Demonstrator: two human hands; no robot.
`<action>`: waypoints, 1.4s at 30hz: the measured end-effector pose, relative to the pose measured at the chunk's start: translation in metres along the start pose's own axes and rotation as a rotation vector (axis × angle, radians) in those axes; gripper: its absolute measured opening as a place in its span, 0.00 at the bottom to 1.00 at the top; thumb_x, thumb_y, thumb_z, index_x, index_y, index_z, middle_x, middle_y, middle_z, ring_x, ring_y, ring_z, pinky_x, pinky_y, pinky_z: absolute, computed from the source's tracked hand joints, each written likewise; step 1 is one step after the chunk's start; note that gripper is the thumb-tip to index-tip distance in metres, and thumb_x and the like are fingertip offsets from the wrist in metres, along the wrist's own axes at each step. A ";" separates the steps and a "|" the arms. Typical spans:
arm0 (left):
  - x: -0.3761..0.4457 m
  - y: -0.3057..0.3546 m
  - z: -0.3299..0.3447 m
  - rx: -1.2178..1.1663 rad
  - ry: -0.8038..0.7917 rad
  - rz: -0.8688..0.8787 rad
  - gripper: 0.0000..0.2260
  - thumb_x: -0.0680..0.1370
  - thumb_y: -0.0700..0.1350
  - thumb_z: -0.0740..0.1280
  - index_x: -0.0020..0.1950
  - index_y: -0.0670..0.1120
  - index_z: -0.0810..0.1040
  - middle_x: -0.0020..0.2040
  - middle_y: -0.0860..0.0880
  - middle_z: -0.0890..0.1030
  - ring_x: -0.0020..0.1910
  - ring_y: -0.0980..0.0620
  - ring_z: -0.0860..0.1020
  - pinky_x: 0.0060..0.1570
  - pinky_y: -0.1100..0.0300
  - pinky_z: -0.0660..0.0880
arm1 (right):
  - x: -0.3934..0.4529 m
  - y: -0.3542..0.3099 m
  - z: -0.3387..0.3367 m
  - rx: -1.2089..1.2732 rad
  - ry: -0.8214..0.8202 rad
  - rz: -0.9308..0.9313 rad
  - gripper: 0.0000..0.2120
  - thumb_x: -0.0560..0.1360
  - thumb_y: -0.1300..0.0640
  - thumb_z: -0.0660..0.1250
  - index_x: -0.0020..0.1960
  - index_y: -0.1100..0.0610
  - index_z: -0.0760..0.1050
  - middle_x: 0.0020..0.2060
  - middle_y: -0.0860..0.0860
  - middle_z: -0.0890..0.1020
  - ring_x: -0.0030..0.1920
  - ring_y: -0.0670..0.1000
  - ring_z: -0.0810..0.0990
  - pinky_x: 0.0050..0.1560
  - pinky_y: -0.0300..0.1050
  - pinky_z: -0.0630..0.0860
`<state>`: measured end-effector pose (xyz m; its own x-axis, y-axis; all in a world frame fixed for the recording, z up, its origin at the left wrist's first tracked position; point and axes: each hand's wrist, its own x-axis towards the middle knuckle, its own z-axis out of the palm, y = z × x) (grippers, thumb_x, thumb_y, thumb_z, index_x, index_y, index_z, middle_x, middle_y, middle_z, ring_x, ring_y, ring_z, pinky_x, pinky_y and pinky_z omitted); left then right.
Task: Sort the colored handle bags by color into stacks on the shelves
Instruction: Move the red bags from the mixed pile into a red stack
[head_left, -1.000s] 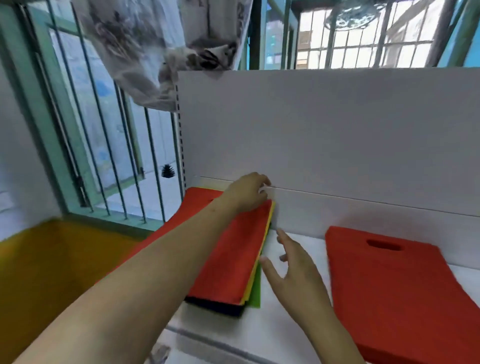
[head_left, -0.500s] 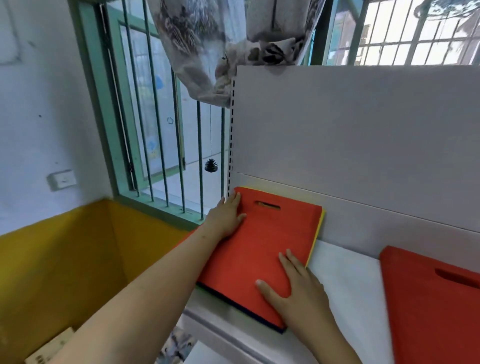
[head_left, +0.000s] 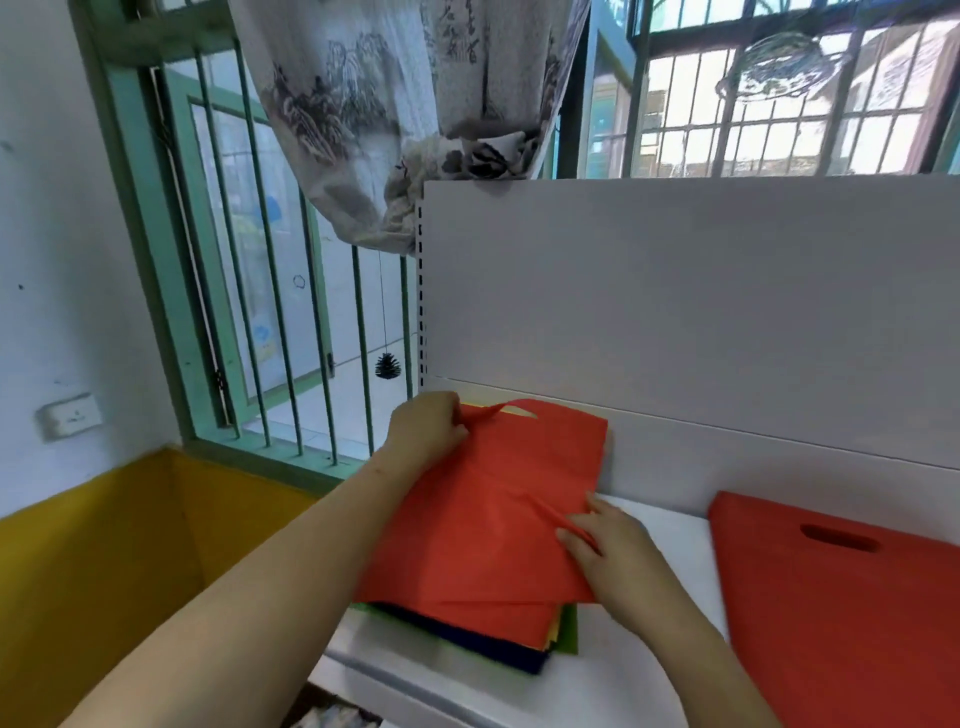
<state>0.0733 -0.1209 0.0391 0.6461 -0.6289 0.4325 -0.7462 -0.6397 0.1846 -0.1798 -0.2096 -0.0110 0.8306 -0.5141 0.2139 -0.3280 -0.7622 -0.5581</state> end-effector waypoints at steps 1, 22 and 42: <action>0.004 0.005 -0.006 -0.040 -0.015 0.038 0.05 0.73 0.48 0.65 0.45 0.48 0.73 0.44 0.48 0.78 0.45 0.47 0.76 0.38 0.58 0.66 | -0.005 0.005 -0.011 0.086 0.038 0.008 0.09 0.81 0.50 0.61 0.52 0.41 0.80 0.57 0.44 0.79 0.61 0.48 0.76 0.56 0.28 0.67; -0.002 0.287 0.087 -0.339 -0.092 0.589 0.18 0.72 0.49 0.73 0.54 0.46 0.68 0.54 0.46 0.69 0.53 0.46 0.70 0.49 0.50 0.73 | -0.177 0.182 -0.146 0.026 0.740 0.632 0.16 0.73 0.49 0.72 0.60 0.48 0.78 0.47 0.49 0.84 0.50 0.52 0.81 0.47 0.42 0.71; -0.052 0.327 0.161 -0.576 -0.286 0.249 0.21 0.74 0.45 0.67 0.67 0.44 0.71 0.70 0.40 0.58 0.71 0.39 0.59 0.70 0.49 0.62 | -0.206 0.213 -0.112 -0.202 0.706 0.730 0.22 0.79 0.42 0.57 0.63 0.52 0.79 0.60 0.49 0.81 0.62 0.51 0.77 0.65 0.48 0.71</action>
<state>-0.1784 -0.3687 -0.0648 0.4025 -0.8690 0.2878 -0.7929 -0.1738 0.5840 -0.4712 -0.3102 -0.0840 -0.0324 -0.9417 0.3349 -0.7692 -0.1905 -0.6100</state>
